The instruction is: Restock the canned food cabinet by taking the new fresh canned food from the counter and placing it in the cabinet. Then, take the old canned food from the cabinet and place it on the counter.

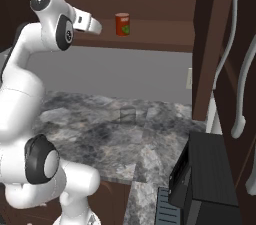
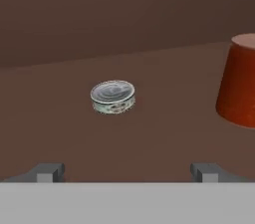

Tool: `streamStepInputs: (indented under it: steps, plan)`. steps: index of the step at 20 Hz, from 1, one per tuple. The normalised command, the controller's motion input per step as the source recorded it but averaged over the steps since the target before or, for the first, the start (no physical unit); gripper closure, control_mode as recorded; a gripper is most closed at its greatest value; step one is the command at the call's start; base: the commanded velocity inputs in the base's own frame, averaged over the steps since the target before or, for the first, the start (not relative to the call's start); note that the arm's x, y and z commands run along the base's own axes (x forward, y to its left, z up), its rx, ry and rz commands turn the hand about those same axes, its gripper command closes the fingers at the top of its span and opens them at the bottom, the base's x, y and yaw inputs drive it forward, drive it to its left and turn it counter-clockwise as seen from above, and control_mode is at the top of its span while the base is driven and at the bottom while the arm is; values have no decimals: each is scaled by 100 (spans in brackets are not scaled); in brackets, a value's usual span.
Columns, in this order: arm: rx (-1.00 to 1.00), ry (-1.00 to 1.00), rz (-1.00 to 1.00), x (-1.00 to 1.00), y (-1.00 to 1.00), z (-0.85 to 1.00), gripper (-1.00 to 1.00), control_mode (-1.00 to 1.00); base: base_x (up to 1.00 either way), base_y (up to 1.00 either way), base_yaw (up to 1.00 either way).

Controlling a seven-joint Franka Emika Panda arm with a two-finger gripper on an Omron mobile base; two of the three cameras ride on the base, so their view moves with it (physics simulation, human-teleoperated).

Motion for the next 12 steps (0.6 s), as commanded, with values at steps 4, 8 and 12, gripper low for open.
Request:
streamStepInputs:
  steps: [4, 8, 12]
  plan:
    - [0, 10, 3, 33, -1, -4, -100, -100, 0, 0, 0]
    - [0, 6, 2, 35, 0, -9, -100, -100, 0, 0, 0]
    - [-2, 2, 2, 22, 0, -23, -100, -100, 0, 0, 0]
